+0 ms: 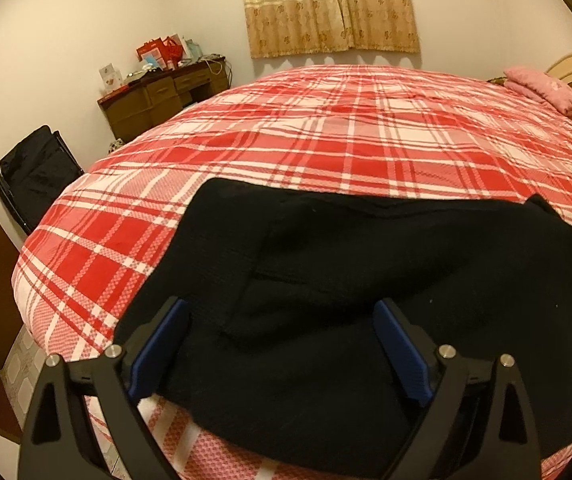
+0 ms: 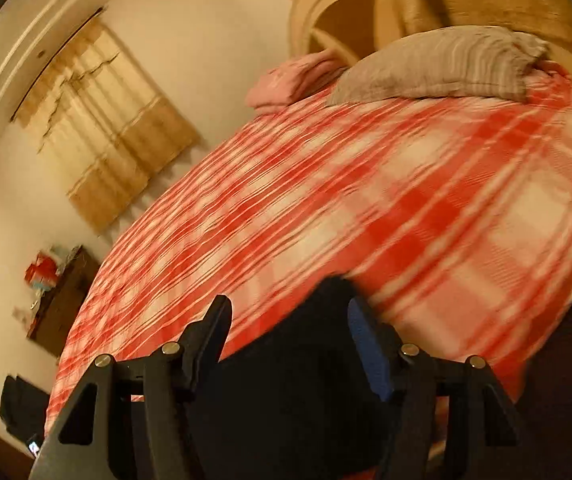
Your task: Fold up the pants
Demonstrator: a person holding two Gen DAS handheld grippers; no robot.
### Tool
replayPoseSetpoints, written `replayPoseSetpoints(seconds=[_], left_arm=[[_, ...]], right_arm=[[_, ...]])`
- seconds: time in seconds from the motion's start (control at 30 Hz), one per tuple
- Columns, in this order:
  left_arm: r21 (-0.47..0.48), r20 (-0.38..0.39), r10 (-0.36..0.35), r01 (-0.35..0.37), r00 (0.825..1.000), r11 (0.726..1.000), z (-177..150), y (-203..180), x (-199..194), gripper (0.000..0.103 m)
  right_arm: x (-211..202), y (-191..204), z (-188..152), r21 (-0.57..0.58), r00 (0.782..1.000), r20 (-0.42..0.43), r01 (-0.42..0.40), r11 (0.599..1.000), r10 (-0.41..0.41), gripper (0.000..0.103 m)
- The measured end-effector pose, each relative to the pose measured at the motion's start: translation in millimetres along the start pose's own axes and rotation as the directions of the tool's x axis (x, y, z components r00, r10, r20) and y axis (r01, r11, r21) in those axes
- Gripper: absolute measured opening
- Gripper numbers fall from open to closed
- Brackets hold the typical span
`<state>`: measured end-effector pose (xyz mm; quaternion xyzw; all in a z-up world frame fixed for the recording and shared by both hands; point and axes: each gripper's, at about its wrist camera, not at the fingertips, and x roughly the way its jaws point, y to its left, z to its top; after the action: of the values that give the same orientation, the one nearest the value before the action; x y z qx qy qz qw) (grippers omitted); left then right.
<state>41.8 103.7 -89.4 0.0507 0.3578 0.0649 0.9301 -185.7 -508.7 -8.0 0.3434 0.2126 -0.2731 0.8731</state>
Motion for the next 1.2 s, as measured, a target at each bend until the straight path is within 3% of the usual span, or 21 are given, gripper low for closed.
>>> replayPoseSetpoints(seconds=[0.13,0.3,0.37,0.47,0.5,0.57,0.63,0.77,0.87,0.97,1.07,1.17,1.2], left_arm=[[-0.012,-0.018,0.018,-0.018,1.0,1.0,2.1,-2.0,1.5,0.098],[-0.016,-0.028,0.025,-0.026,0.999,1.0,2.6,-3.4,1.5,0.098],[-0.016,-0.031,0.025,-0.025,0.999,1.0,3.0,-3.8,1.8,0.098],[-0.015,-0.028,0.025,-0.026,0.999,1.0,3.3,-4.1,1.6,0.098],[-0.015,-0.027,0.024,-0.024,0.999,1.0,3.3,-3.8,1.6,0.098],[-0.014,-0.026,0.018,-0.019,0.999,1.0,3.1,-3.1,1.4,0.098],[-0.014,-0.024,0.01,-0.01,1.0,1.0,2.9,-2.0,1.2,0.098],[-0.013,-0.018,0.002,-0.002,1.0,1.0,1.4,-1.9,-0.5,0.098],[-0.018,-0.016,-0.003,0.002,1.0,1.0,0.3,-1.4,-1.0,0.098],[-0.018,-0.01,-0.011,0.011,1.0,1.0,-0.4,-1.0,-1.5,0.098],[-0.017,-0.008,-0.018,0.018,1.0,1.0,-0.6,-0.4,-2.9,0.098],[-0.015,-0.004,-0.026,0.026,1.0,1.0,-1.3,0.5,-3.5,0.098],[-0.014,-0.001,-0.027,0.027,1.0,1.0,-1.5,0.8,-3.7,0.098]], right_arm=[[18.7,-6.4,-7.6,-0.097,0.995,-0.081,0.043,0.994,-0.05,0.062],[30.6,16.1,-28.6,-0.274,0.993,-0.069,0.071,0.959,-0.094,0.062],[34.8,25.0,-38.1,-0.36,0.987,-0.079,0.1,0.927,-0.137,0.06],[37.7,32.6,-42.0,-0.422,0.975,-0.088,0.147,0.895,-0.202,0.047],[36.9,32.9,-39.3,-0.413,0.972,-0.099,0.153,0.898,-0.211,0.032],[36.2,38.7,-33.5,-0.393,0.968,-0.125,0.155,0.907,-0.22,0.014],[24.9,62.3,-36.0,-0.42,0.968,-0.096,0.173,0.891,-0.233,0.013],[-2.0,134.5,-54.4,-0.469,0.994,-0.085,0.027,0.883,-0.075,0.013],[1.9,197.5,-86.8,-0.535,0.991,-0.134,-0.09,0.84,0.02,0.013],[25.7,247.0,-129.6,-0.58,0.969,-0.23,-0.209,0.788,0.088,0.013],[56.5,285.3,-181.3,-0.605,0.948,-0.299,-0.273,0.747,0.105,0.013],[93.6,302.2,-228.1,-0.577,0.917,-0.383,-0.334,0.745,0.115,0.016],[106.4,304.6,-244.5,-0.563,0.905,-0.412,-0.344,0.751,0.105,0.024]])
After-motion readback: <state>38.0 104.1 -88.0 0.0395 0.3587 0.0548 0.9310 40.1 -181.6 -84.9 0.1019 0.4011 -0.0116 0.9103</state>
